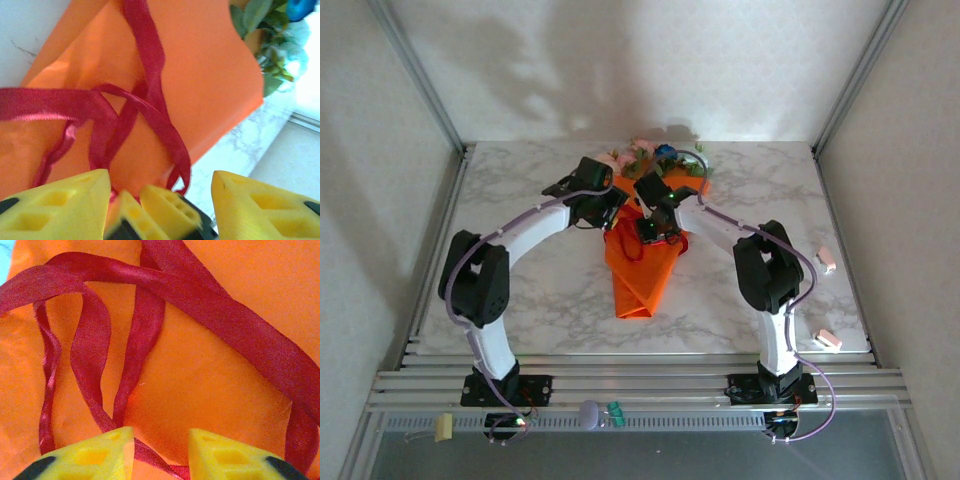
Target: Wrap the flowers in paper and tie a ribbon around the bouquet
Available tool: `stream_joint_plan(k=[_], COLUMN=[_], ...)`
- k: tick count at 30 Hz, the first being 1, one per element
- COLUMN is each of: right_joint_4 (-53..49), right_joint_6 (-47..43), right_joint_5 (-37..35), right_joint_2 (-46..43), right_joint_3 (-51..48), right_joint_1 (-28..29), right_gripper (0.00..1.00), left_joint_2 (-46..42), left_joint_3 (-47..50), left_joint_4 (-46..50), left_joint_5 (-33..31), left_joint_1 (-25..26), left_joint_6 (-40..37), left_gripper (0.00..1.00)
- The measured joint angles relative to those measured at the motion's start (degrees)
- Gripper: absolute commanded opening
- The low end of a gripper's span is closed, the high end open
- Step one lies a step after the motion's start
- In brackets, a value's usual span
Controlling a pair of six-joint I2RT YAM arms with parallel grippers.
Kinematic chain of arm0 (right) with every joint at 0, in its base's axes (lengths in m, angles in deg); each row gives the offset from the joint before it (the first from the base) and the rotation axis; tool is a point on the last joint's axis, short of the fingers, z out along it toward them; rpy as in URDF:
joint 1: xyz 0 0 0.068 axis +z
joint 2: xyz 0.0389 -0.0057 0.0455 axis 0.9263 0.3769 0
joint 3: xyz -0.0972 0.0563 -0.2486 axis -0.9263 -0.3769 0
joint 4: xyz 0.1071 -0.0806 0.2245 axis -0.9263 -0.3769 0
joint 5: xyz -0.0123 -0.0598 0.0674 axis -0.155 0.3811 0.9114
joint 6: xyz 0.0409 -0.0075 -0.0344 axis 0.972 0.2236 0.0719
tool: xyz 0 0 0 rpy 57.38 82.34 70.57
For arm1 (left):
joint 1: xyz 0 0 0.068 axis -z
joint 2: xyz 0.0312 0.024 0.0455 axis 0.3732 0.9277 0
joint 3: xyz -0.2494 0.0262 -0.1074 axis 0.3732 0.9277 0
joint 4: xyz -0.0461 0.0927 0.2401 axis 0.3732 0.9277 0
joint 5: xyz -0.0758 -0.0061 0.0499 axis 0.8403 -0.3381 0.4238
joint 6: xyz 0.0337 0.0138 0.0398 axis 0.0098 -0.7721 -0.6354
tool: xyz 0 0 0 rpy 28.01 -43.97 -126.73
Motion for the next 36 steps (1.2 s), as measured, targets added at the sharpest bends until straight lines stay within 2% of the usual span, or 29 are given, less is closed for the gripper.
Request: stream_joint_plan(k=[2, 6, 11, 17, 28, 34, 36], right_joint_4=[-0.17, -0.76, -2.47, -2.1, -2.03, -1.46, -1.18], right_joint_6=[0.24, 0.57, 0.72, 1.79, 2.71, 3.32, 3.5], right_joint_5=[-0.81, -1.05, -1.09, -0.57, 0.63, 1.09, 1.11], right_joint_2=[0.5, 0.61, 0.76, 0.85, 0.85, 0.85, 0.85], right_joint_3=[0.37, 1.07, 1.55, 1.55, 1.53, 1.36, 1.2], right_joint_1=[0.0, -0.11, -0.37, -1.14, -1.25, -1.62, -1.81], right_gripper=[0.19, 0.12, 0.08, 0.08, 0.08, 0.08, 0.08], left_joint_2=[-1.84, -2.16, 1.11, 5.4, 9.9, 13.53, 14.25], left_joint_3=[0.72, 1.44, 1.01, -0.5, -3.78, -7.87, -8.59], left_joint_4=[0.46, 2.4, 6.03, 11.54, 13.46, 14.88, 15.15], left_joint_5=[0.0, 0.0, -2.64, -7.45, -11.69, -13.51, -13.57], left_joint_1=[0.31, 2.29, 4.79, 5.75, 6.45, 6.54, 6.58], left_joint_6=[-0.17, -1.44, -5.05, -10.36, -16.09, -18.36, -18.95], left_gripper=[0.43, 0.39, 0.3, 0.35, 0.34, 0.3, 0.26])
